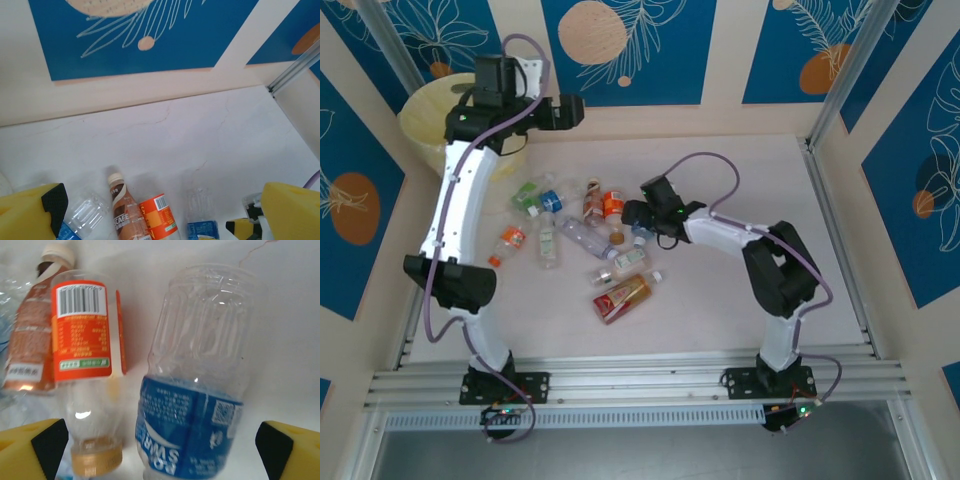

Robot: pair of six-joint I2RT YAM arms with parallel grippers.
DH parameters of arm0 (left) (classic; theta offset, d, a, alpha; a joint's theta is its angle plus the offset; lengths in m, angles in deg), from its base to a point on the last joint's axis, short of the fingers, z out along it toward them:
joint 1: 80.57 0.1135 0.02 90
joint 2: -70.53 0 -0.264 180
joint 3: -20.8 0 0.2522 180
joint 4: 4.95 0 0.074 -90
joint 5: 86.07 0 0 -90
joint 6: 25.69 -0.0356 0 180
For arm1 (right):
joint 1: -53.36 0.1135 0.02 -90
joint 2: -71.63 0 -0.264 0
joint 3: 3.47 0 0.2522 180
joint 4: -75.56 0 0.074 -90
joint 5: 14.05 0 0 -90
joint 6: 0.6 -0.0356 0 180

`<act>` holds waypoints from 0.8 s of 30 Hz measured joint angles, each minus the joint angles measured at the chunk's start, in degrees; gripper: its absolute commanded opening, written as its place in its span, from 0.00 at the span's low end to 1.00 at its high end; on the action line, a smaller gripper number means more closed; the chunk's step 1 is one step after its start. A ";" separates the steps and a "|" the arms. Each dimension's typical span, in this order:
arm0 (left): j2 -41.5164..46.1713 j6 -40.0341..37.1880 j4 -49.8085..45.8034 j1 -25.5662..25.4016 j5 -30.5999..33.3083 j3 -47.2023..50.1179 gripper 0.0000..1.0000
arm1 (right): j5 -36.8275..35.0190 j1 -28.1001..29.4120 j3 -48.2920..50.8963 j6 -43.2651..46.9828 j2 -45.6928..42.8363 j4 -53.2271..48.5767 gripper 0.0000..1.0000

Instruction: Put the plastic bottles in the bin

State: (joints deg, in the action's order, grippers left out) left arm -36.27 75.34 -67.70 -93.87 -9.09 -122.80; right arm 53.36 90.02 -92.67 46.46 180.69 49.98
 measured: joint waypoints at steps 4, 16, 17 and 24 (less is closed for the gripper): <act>1.14 1.07 5.05 -1.77 0.79 9.99 1.00 | -5.01 1.57 -2.67 -1.62 3.15 -3.80 0.99; 17.05 8.22 20.20 -1.99 1.68 39.82 1.00 | -6.88 0.57 -3.32 0.17 8.76 -5.84 0.72; 17.73 8.87 21.20 -1.99 1.60 41.09 1.00 | -6.58 0.33 -3.28 1.01 8.94 -5.05 0.67; 18.56 11.96 24.17 -2.01 -0.33 48.65 1.00 | -2.40 -1.18 1.79 7.56 7.30 4.63 0.57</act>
State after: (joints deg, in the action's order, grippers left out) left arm -17.72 87.29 -43.53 -95.89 -9.42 -74.15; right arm 50.96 88.84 -90.88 54.02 187.99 54.62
